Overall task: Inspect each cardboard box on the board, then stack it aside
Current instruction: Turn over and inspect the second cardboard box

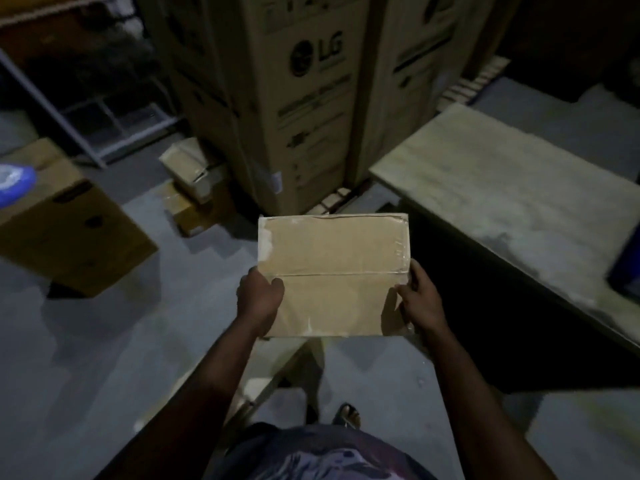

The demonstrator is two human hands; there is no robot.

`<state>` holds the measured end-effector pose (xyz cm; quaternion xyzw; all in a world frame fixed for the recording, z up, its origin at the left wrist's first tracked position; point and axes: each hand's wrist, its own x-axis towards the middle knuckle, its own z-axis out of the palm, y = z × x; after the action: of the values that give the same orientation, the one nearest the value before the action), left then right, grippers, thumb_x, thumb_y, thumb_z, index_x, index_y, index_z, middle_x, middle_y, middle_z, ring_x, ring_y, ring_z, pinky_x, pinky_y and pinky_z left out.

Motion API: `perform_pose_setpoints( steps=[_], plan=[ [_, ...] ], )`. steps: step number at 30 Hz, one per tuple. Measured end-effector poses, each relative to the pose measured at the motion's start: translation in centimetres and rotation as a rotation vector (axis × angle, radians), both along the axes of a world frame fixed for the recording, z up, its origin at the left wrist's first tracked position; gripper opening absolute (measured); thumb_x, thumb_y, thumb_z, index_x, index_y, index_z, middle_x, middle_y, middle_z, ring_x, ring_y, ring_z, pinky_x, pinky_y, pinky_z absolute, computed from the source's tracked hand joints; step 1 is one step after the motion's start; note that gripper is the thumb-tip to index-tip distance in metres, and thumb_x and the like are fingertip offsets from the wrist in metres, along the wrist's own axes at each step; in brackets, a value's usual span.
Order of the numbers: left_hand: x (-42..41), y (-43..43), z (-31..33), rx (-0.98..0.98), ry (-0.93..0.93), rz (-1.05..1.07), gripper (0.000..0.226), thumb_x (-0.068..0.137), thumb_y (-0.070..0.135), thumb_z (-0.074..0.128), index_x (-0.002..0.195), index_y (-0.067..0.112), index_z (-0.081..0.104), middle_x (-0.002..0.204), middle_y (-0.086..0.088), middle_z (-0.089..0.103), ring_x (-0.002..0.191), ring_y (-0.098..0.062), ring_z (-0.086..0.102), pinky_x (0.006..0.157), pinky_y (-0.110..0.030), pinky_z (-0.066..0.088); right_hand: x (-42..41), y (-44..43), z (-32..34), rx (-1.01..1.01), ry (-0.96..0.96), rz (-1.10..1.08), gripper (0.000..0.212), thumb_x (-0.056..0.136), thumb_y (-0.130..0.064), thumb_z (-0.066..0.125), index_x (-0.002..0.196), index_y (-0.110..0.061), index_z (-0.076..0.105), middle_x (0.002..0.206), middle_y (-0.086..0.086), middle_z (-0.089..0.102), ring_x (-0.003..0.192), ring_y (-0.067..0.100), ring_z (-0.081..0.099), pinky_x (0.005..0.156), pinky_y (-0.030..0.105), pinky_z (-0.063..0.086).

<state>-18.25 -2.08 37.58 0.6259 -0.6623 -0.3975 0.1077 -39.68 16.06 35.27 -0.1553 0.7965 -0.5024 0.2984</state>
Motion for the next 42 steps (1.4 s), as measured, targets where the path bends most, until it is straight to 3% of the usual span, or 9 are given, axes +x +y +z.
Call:
perform_pose_setpoints(
  steps=[3,10,15,21,25,32,35,39,42],
  plan=[
    [-5.4,1.1,1.6,-0.017,0.033,-0.060,0.039,0.096,0.022,0.055,0.133,0.012,0.053,0.126,-0.012,0.060,0.111,-0.034,0.058,0.080,-0.035,0.044,-3.5,3.1,1.3,-0.023,0.027,-0.070,0.064,0.089,-0.003,0.060,0.144,-0.034,0.049,0.136,-0.003,0.060,0.123,0.020,0.055,0.104,0.049,0.048],
    [-16.9,2.5,4.2,-0.046,0.171,-0.300,0.042,0.090,0.024,0.058,0.132,0.020,0.056,0.126,-0.008,0.063,0.114,-0.031,0.058,0.098,-0.046,0.051,-10.6,9.0,2.8,-0.121,0.029,-0.289,0.063,0.092,-0.001,0.061,0.147,-0.029,0.049,0.137,-0.005,0.060,0.124,0.019,0.056,0.106,0.049,0.047],
    [-25.6,1.7,4.4,-0.074,0.218,-0.428,0.054,0.079,0.031,0.053,0.132,0.022,0.060,0.119,-0.007,0.068,0.108,-0.031,0.062,0.095,-0.046,0.052,-15.6,10.5,3.7,-0.136,0.038,-0.415,0.060,0.094,-0.001,0.059,0.146,-0.028,0.049,0.133,-0.005,0.060,0.119,0.017,0.057,0.101,0.040,0.049],
    [-37.0,-0.5,3.8,-0.085,0.252,-0.524,0.035,0.089,0.016,0.059,0.123,0.013,0.064,0.117,-0.011,0.067,0.109,-0.032,0.060,0.091,-0.037,0.048,-23.5,9.2,4.0,-0.128,0.084,-0.501,0.056,0.093,0.003,0.056,0.138,-0.030,0.054,0.123,-0.009,0.065,0.103,0.004,0.063,0.074,0.015,0.051],
    [-43.5,-3.2,3.2,-0.077,0.266,-0.564,0.036,0.086,0.022,0.060,0.121,0.014,0.064,0.115,-0.014,0.067,0.108,-0.037,0.061,0.094,-0.045,0.051,-28.6,7.3,4.0,-0.084,0.100,-0.532,0.056,0.090,0.001,0.058,0.133,-0.034,0.059,0.125,-0.010,0.069,0.106,0.014,0.068,0.090,0.035,0.056],
    [-52.4,-6.8,1.6,-0.081,0.174,-0.691,0.061,0.068,0.040,0.051,0.123,0.018,0.062,0.112,-0.013,0.067,0.105,-0.037,0.061,0.091,-0.047,0.052,-35.6,4.8,3.7,-0.057,0.037,-0.643,0.054,0.092,0.001,0.058,0.139,-0.025,0.057,0.132,-0.009,0.062,0.099,-0.007,0.059,0.079,0.020,0.048],
    [-54.8,-7.3,1.0,-0.092,0.128,-0.758,0.061,0.079,0.029,0.063,0.137,0.014,0.053,0.122,-0.018,0.060,0.113,-0.041,0.055,0.098,-0.047,0.048,-37.6,4.6,3.9,-0.049,-0.003,-0.672,0.054,0.095,-0.001,0.056,0.142,-0.027,0.054,0.133,-0.009,0.057,0.106,0.010,0.059,0.077,0.027,0.050],
    [-57.7,-7.6,-0.3,-0.092,0.135,-0.814,0.061,0.089,0.012,0.062,0.147,0.018,0.044,0.130,-0.018,0.054,0.120,-0.038,0.053,0.101,-0.045,0.045,-40.9,4.7,3.5,-0.059,-0.022,-0.688,0.054,0.094,0.001,0.055,0.137,-0.030,0.056,0.125,-0.011,0.060,0.099,0.000,0.058,0.072,0.025,0.048],
    [-59.8,-7.7,-0.9,-0.105,0.110,-0.822,0.059,0.094,0.009,0.057,0.150,0.020,0.042,0.136,-0.014,0.054,0.122,-0.032,0.054,0.099,-0.038,0.046,-43.2,4.7,3.0,-0.062,-0.031,-0.663,0.054,0.091,0.002,0.056,0.134,-0.032,0.057,0.119,-0.015,0.064,0.100,0.005,0.061,0.069,0.025,0.047]
  ],
)
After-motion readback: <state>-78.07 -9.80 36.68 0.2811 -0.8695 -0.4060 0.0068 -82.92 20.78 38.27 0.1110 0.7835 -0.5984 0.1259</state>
